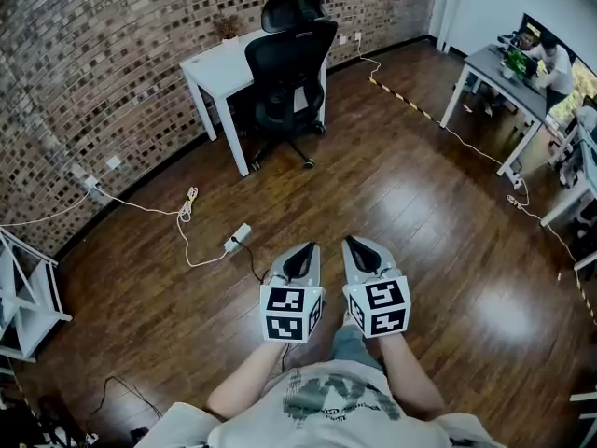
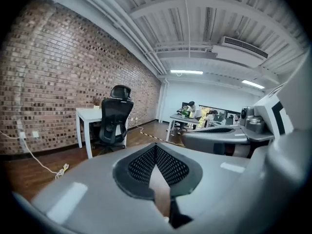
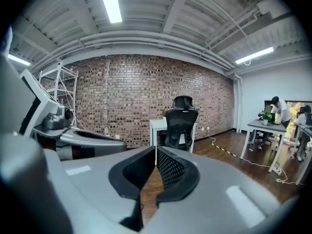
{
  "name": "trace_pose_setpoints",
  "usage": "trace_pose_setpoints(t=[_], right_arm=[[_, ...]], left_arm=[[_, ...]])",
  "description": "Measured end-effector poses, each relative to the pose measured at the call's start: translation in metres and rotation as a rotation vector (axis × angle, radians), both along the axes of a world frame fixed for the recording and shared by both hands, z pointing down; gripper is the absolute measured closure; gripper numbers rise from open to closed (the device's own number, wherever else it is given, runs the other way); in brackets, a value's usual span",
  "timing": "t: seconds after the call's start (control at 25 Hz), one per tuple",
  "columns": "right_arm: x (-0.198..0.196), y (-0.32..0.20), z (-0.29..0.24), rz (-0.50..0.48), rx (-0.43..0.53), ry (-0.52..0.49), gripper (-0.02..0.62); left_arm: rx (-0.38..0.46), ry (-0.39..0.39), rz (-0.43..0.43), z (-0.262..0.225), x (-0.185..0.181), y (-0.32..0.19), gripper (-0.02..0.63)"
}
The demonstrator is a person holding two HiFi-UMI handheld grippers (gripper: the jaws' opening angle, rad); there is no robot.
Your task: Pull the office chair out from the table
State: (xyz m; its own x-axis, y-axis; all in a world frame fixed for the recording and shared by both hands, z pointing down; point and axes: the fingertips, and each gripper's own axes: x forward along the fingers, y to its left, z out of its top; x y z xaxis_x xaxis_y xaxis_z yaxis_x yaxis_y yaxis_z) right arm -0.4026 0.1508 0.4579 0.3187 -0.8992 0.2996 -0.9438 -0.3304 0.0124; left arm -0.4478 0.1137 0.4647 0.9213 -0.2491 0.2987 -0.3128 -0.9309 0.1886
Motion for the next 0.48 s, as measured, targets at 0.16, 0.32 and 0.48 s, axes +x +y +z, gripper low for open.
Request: trace_pose_setpoints(t=[0.16,0.32,0.48], right_arm=[[0.048,-0.024,-0.002,-0.030,0.014,-0.007,0.589],[0.095,-0.042,-0.004,-0.064,0.018,-0.019,0.589],[0.140,-0.054,-0.003,-0.085,0.022,-0.042,0.589]], left_arm=[[0.019,-0.002,-0.029,-0.001,0.052,-0.022,0.592],[0.013,-0.012,-0.052,-0.004,0.105,-0.040,0.592],[0.015,-0.022,-0.059,-0.006,0.154,-0.049,0.592]])
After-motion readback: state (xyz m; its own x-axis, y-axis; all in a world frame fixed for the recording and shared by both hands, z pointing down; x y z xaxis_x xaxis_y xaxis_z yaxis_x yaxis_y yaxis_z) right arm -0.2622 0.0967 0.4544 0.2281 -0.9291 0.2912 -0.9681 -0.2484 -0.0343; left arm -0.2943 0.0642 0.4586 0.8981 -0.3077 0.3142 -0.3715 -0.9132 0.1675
